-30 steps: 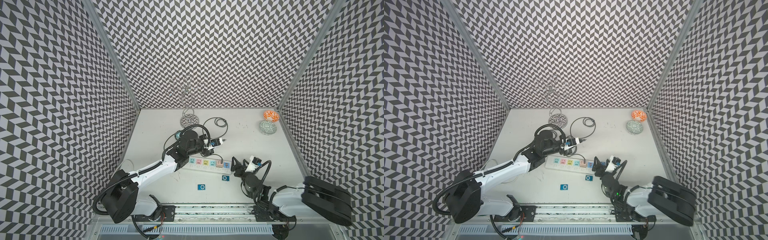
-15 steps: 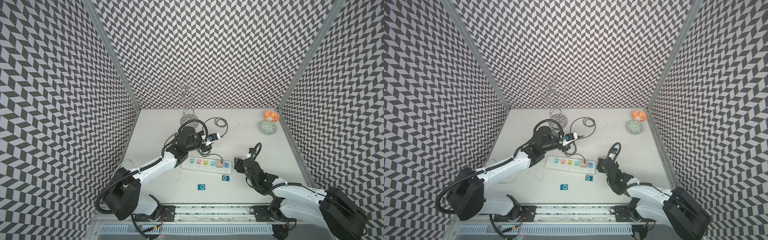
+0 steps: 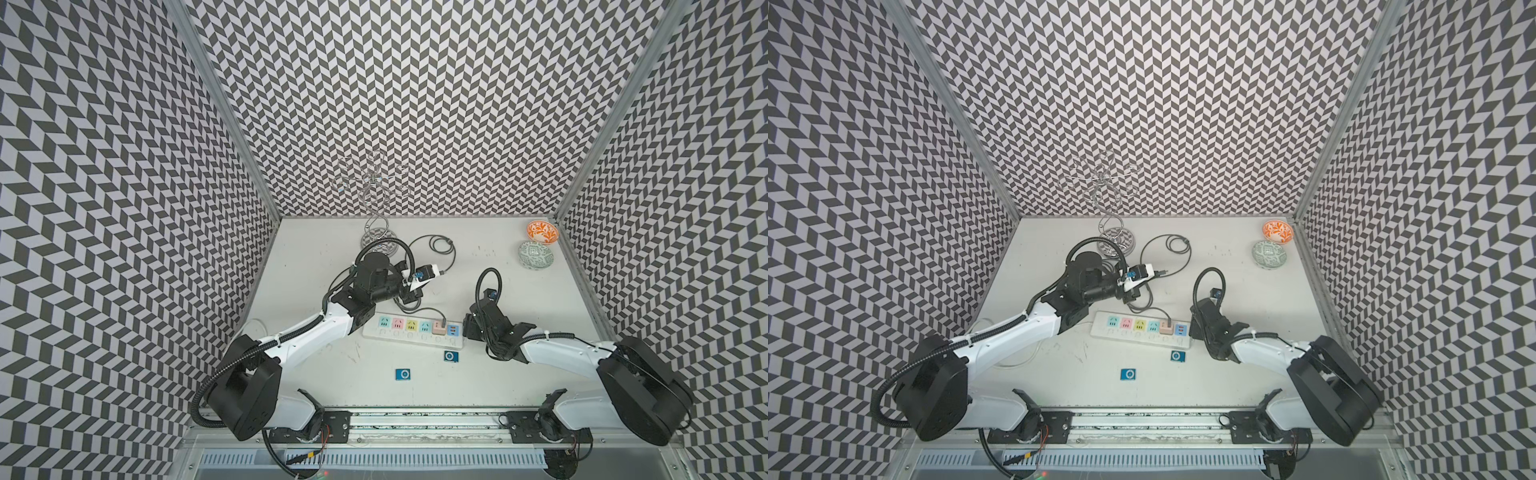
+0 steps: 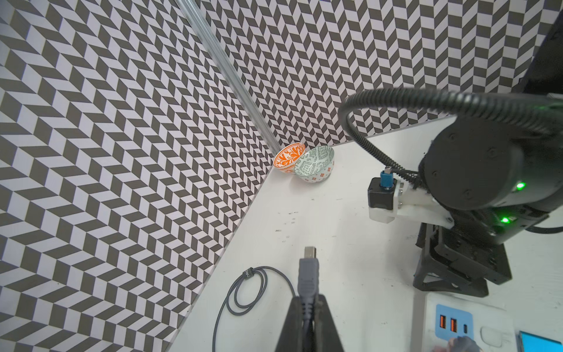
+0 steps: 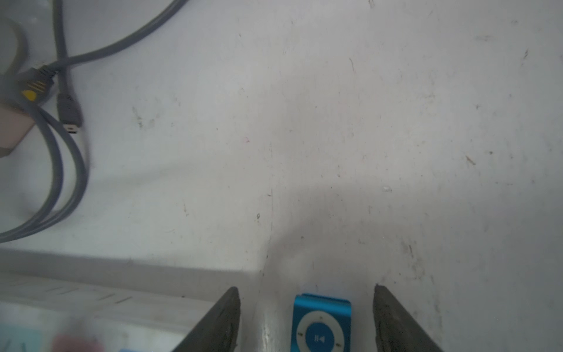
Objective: Charge mp3
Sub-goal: Adjust the mp3 player at the center of the board, then pick up the MP3 player from the center of the board.
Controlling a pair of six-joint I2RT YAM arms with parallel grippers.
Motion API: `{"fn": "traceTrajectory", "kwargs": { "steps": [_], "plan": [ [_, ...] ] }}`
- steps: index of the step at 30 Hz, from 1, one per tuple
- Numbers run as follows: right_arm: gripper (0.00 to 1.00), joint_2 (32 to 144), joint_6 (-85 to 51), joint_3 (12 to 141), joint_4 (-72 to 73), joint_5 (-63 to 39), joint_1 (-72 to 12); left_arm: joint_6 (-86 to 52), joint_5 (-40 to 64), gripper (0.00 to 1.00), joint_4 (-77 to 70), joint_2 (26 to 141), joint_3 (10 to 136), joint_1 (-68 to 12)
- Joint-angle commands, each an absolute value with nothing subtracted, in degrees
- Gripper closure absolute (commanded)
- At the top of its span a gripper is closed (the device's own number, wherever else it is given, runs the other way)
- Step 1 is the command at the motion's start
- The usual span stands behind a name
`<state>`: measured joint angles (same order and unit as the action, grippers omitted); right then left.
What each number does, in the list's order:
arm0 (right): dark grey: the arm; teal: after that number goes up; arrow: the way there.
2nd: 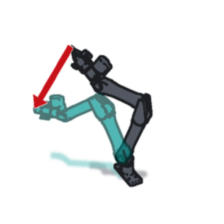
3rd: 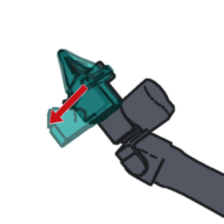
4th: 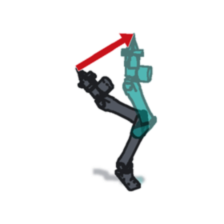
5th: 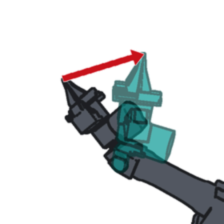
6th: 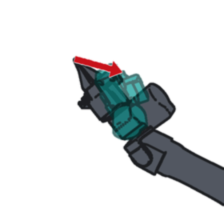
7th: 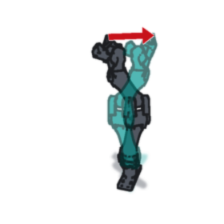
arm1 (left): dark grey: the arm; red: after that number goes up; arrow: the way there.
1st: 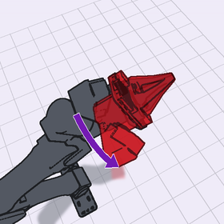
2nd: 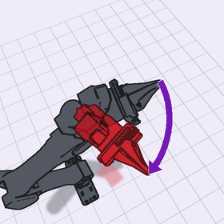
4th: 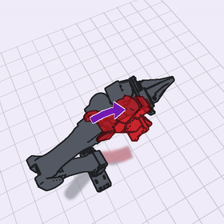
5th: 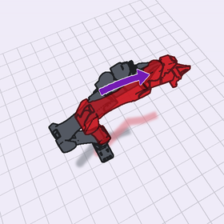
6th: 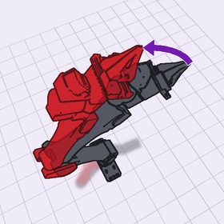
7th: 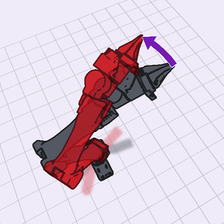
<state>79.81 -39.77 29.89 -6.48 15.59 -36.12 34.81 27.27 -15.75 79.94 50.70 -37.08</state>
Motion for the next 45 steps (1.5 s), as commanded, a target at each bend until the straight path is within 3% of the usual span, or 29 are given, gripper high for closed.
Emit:
{"fn": "traceTrajectory", "kwargs": {
  "steps": [1,18,25,32,36,45],
  "plan": [
    [0.32,81.38,-38.83,31.24,-10.54,14.95,-35.1,34.35,28.26,1.0,-15.43,80.07,51.9,-37.0],
    [0.34,74.31,-49.39,29.18,-27.65,20.96,-32.71,33.1,29.0,1.0,-16.84,79.11,50.69,-37.09],
    [0.38,70.41,-50.71,28.42,-31.98,17.9,-33.31,32.7,29.44,1.0,-17.66,78.18,49.86,-37.44],
    [0.37,65.77,-49.54,28.33,-31.6,18.01,-34.28,32.65,29.62,1.0,-17.75,77.74,49.66,-37.79],
    [0.41,60.16,-41.32,27.72,-22.77,13.15,-37.6,32.78,29.57,1.0,-17.62,77.61,49.68,-37.79],
    [0.4,63.74,-35.19,24.87,-17.64,9.35,-38.06,33.05,29.62,1.0,-17.47,78.06,50.01,-37.79]
  ]
}}
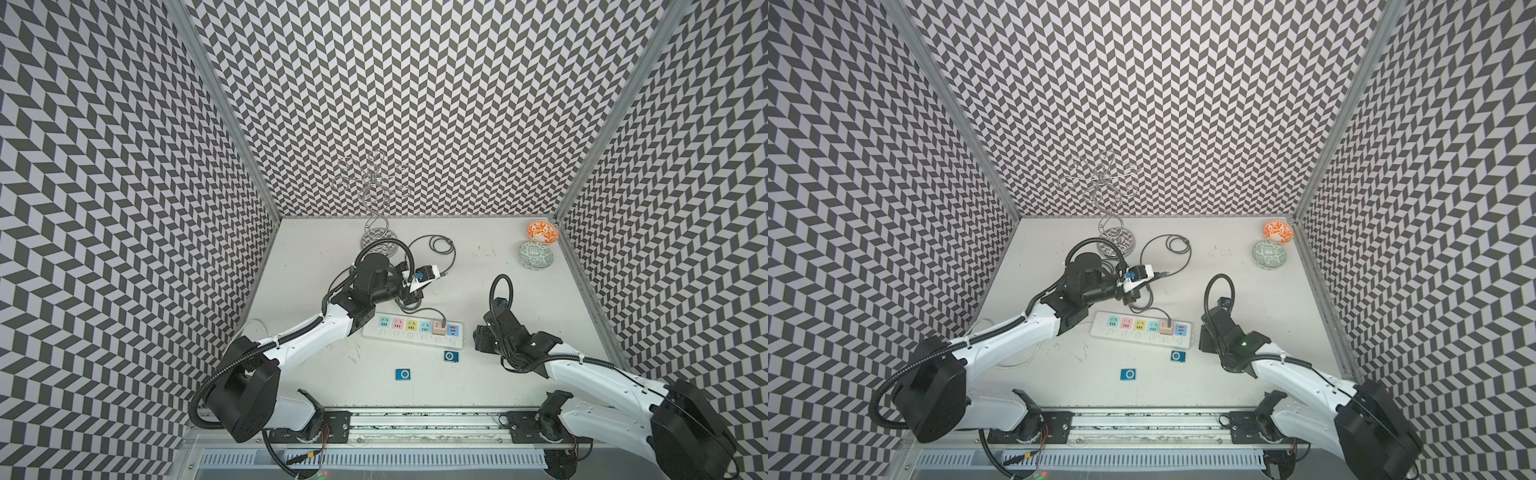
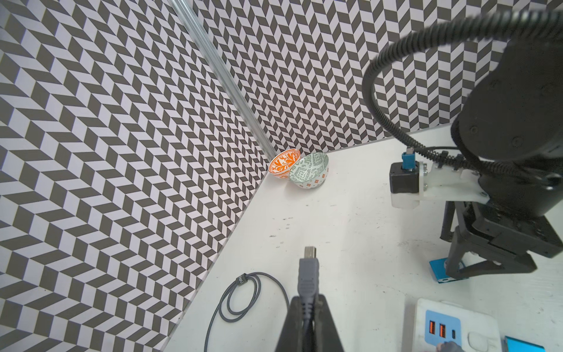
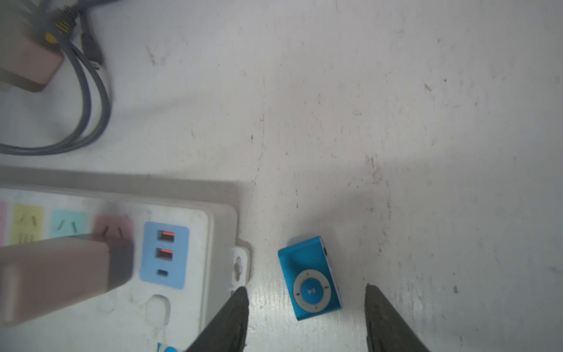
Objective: Charge mp3
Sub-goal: Pick up the MP3 player from the center of the board.
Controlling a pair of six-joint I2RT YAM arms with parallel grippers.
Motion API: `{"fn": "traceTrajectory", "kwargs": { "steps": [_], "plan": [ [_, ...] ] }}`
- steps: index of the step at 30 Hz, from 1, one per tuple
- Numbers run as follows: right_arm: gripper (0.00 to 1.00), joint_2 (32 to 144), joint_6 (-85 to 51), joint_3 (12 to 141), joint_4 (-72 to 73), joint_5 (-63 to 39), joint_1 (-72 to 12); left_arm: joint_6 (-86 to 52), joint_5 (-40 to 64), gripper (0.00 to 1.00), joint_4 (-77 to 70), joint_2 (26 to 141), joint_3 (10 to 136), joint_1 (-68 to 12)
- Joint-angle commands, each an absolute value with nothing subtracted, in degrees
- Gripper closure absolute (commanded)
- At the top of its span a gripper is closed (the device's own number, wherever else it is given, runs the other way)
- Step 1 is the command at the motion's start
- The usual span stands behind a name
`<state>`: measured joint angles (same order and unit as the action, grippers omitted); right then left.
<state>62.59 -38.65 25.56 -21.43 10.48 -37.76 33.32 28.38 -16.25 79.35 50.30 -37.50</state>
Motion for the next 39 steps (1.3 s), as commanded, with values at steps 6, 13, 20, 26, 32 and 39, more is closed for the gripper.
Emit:
{"fn": "traceTrajectory", "kwargs": {
  "steps": [6,13,20,26,32,39],
  "plan": [
    [0.41,64.94,-33.96,23.97,-16.62,9.18,-38.28,33.27,29.44,1.0,-17.31,78.52,50.23,-37.79],
    [0.46,69.26,-34.27,23.88,-16.06,8.74,-38.71,33.31,29.44,1.0,-17.4,79.01,50.36,-37.79],
    [0.57,69.79,-35.9,24.04,-17.58,10.72,-40.4,33.31,29.44,1.0,-17.58,79.1,50.27,-37.75],
    [0.58,70.47,-38.29,24.52,-20.48,11.63,-43.24,33.4,29.36,1.0,-17.41,79.19,50.45,-37.78],
    [0.61,72.41,-40.95,26.02,-23.72,15.05,-44.74,33.45,29.31,1.0,-17.4,79.37,50.63,-37.79],
    [0.61,77.92,-42.28,28.53,-24.59,15.83,-44.73,33.49,29.14,1.0,-17.14,79.23,50.67,-37.78]
  ]
}}
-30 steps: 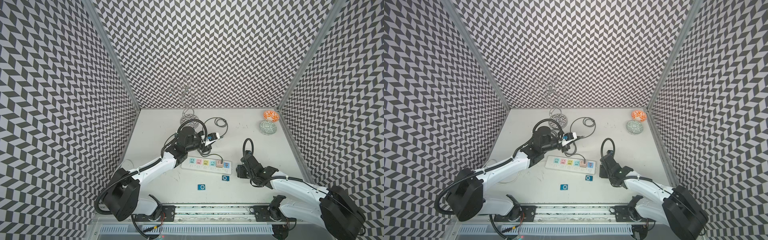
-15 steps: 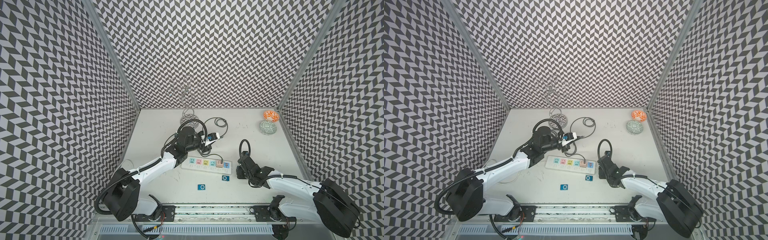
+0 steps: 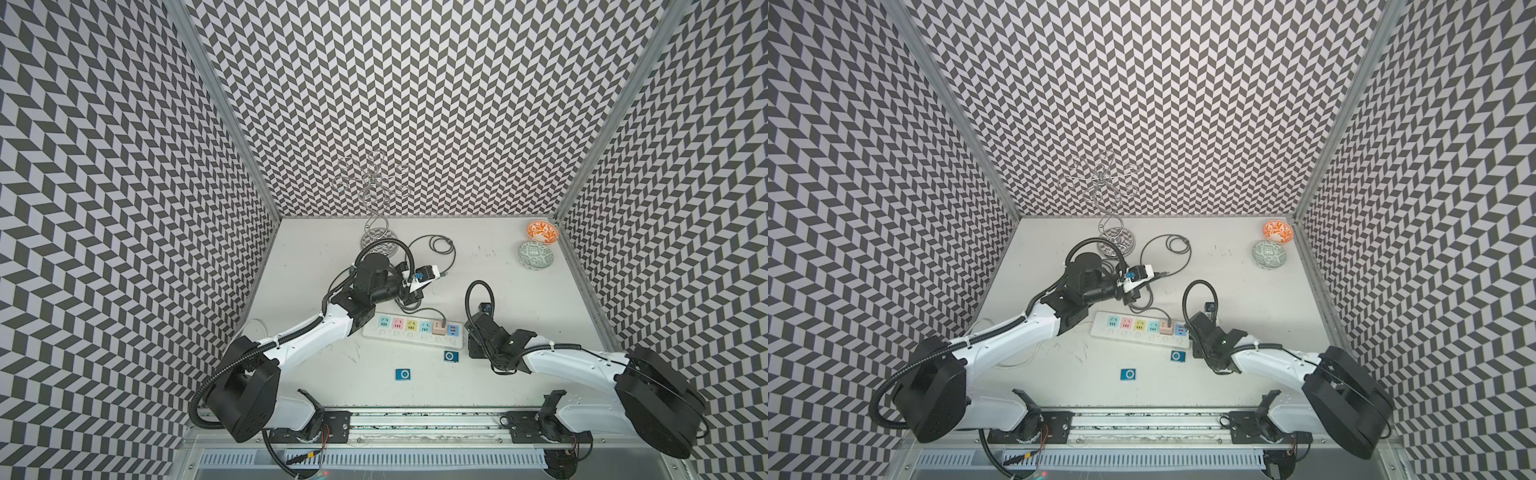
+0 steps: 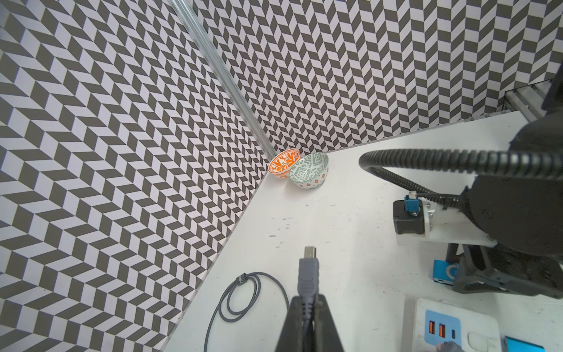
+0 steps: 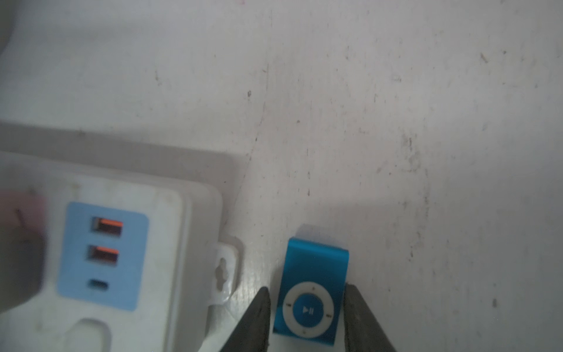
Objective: Charge mp3
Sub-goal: Pick up the MP3 player from the center of the board.
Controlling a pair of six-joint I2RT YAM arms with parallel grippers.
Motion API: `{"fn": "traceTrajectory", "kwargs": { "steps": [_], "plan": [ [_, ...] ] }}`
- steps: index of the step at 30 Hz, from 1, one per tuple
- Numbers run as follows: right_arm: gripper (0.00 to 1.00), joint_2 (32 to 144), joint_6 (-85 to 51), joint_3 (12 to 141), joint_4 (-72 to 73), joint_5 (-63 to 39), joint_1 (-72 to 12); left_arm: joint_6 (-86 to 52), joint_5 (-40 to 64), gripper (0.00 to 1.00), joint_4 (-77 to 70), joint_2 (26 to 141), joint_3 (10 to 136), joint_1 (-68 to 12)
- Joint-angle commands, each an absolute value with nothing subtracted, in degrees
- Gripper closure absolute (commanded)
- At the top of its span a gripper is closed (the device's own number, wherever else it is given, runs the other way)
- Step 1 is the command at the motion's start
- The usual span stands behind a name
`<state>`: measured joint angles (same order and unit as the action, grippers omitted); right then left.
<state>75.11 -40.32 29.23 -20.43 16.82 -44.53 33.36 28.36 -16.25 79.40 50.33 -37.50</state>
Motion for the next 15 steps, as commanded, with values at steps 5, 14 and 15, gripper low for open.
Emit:
{"fn": "traceTrajectory", "kwargs": {
  "steps": [5,14,15],
  "plan": [
    [0.68,78.44,-42.42,29.44,-25.36,14.35,-44.74,33.85,28.65,1.0,-16.7,79.11,50.67,-37.7],
    [0.53,75.78,-43.68,28.91,-27.57,12.66,-44.74,33.66,28.65,1.0,-16.87,79.82,50.89,-37.44],
    [0.54,76.0,-43.56,29.07,-27.6,12.71,-44.74,33.66,28.65,1.0,-16.88,79.94,50.91,-37.44]
  ]
}}
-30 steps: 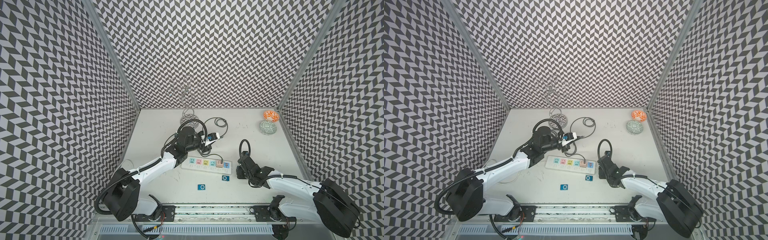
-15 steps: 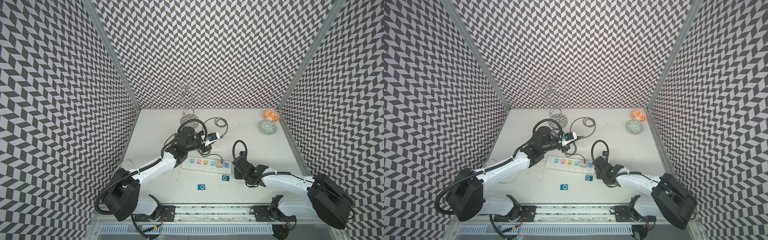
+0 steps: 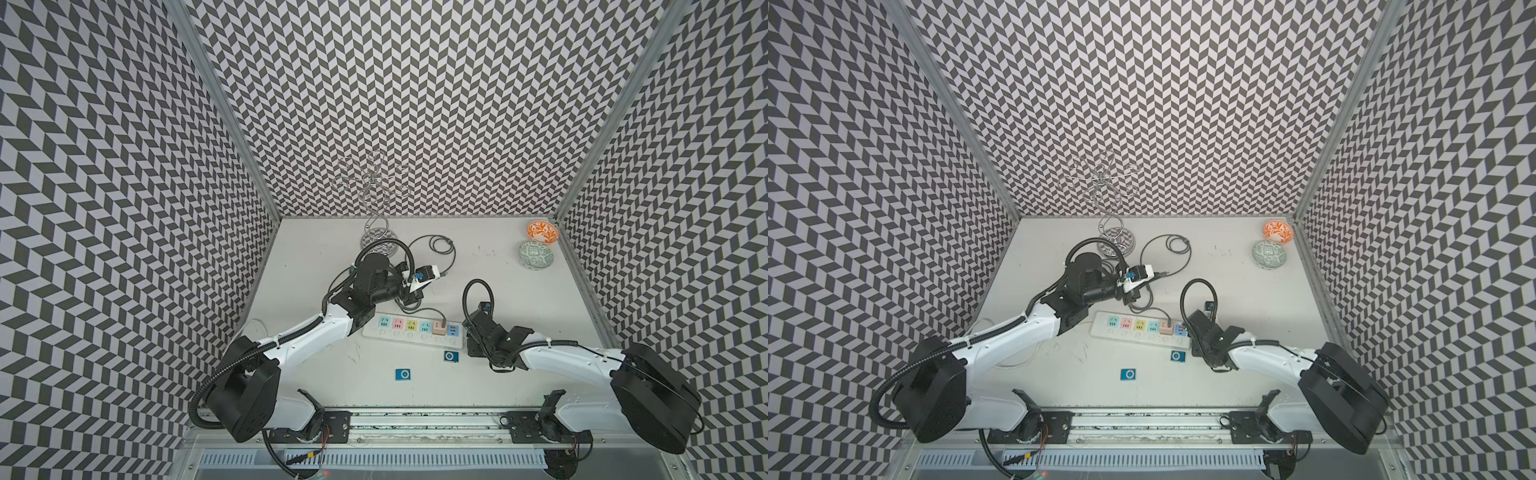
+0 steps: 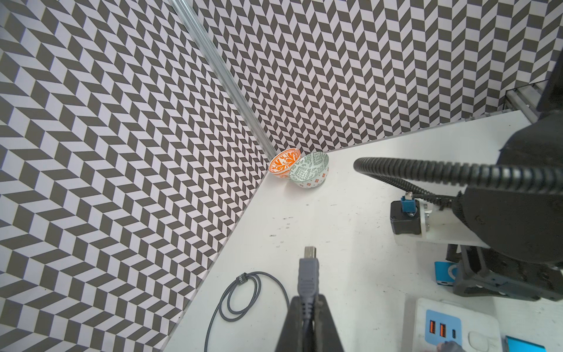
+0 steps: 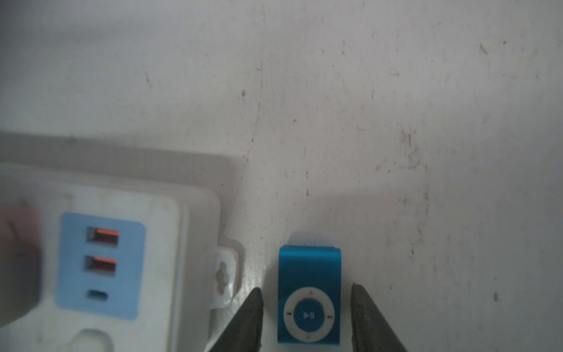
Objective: Charge mp3
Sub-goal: Pick up the MP3 player from the center of the board.
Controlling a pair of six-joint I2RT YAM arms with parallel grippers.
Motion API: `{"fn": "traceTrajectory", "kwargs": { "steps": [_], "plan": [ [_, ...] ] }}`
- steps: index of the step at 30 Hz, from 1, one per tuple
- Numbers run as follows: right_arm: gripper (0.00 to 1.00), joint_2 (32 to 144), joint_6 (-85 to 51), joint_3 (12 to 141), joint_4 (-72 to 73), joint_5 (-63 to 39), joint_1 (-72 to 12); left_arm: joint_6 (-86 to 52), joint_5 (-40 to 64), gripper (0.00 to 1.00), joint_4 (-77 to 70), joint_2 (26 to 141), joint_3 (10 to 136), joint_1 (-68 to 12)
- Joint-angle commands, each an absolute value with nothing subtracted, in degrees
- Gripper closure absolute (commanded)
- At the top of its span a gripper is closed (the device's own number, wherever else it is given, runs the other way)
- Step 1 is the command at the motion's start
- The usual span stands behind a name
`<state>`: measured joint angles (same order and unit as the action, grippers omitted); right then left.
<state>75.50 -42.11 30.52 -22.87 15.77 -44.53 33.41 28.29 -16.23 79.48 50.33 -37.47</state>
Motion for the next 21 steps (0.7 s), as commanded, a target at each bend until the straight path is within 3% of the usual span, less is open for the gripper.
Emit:
{"fn": "traceTrajectory", "kwargs": {
  "steps": [1,9,14,21],
  "plan": [
    [0.56,76.39,-43.29,29.24,-27.6,12.72,-44.69,33.65,28.65,1.0,-16.95,80.0,51.0,-37.38],
    [0.77,77.48,-41.73,30.6,-27.92,12.35,-44.74,33.53,28.59,1.0,-16.54,80.62,51.57,-36.83],
    [0.79,71.83,-39.74,36.42,-33.27,16.78,-43.23,33.06,28.35,1.0,-14.53,80.55,52.66,-36.56],
    [0.82,62.94,-19.32,47.44,-27.96,9.88,-33.46,33.66,25.15,1.0,-13.25,80.56,52.83,-37.8]
  ]
}}
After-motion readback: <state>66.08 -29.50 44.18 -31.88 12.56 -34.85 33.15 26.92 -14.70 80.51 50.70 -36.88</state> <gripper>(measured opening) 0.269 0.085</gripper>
